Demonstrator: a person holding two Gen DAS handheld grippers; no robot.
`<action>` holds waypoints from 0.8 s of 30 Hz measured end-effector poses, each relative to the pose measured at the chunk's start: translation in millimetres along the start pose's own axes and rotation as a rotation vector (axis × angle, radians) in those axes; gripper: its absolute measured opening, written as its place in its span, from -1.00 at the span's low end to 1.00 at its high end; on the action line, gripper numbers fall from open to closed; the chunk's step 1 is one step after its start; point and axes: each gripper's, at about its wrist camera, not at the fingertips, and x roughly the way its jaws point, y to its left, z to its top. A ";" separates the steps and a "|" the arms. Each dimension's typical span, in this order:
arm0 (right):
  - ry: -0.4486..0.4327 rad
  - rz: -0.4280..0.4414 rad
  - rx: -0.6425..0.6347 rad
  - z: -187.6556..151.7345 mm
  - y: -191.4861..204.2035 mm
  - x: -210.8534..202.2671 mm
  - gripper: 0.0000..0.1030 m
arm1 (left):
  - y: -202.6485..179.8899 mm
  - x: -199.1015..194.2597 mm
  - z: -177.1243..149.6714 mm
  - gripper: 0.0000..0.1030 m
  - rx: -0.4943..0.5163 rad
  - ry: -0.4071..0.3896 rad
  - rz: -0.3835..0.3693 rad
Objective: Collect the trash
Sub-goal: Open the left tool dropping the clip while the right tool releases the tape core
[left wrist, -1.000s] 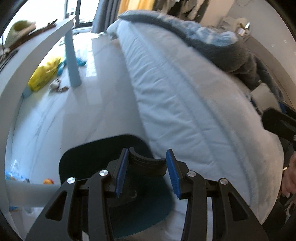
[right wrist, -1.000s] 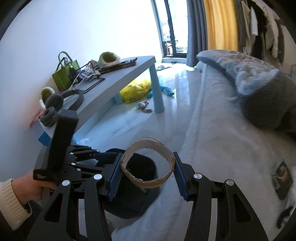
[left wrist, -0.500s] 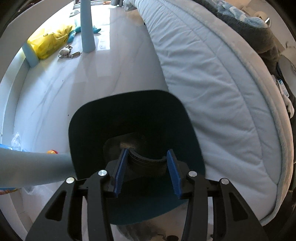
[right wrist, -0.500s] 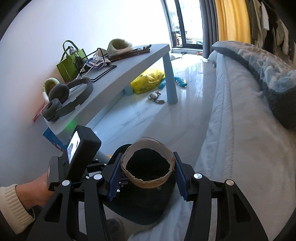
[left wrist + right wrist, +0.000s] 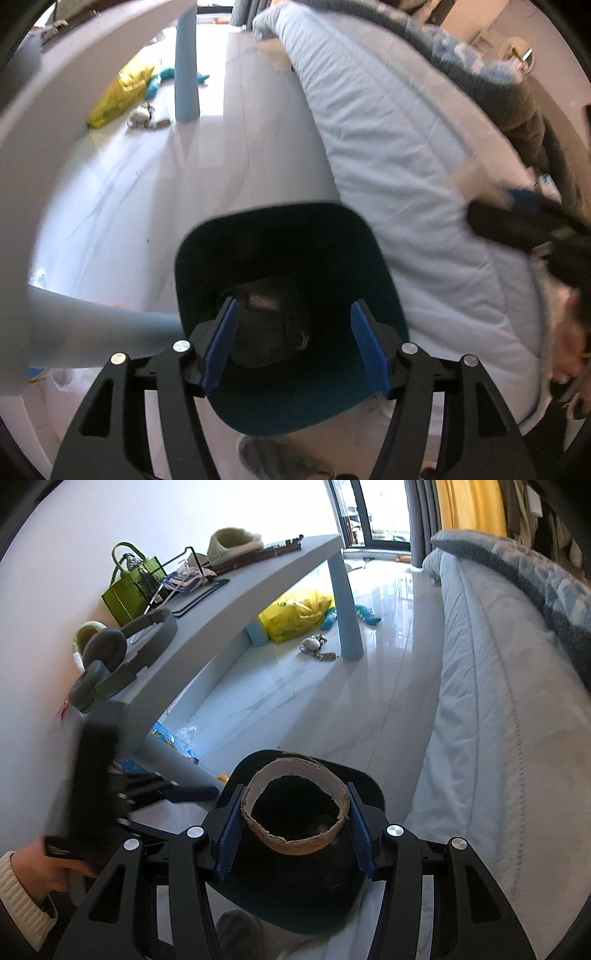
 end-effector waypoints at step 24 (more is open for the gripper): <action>0.199 -0.040 -0.009 -24.6 17.9 93.3 0.03 | 7.0 -117.1 20.1 0.16 -0.072 -0.329 -0.013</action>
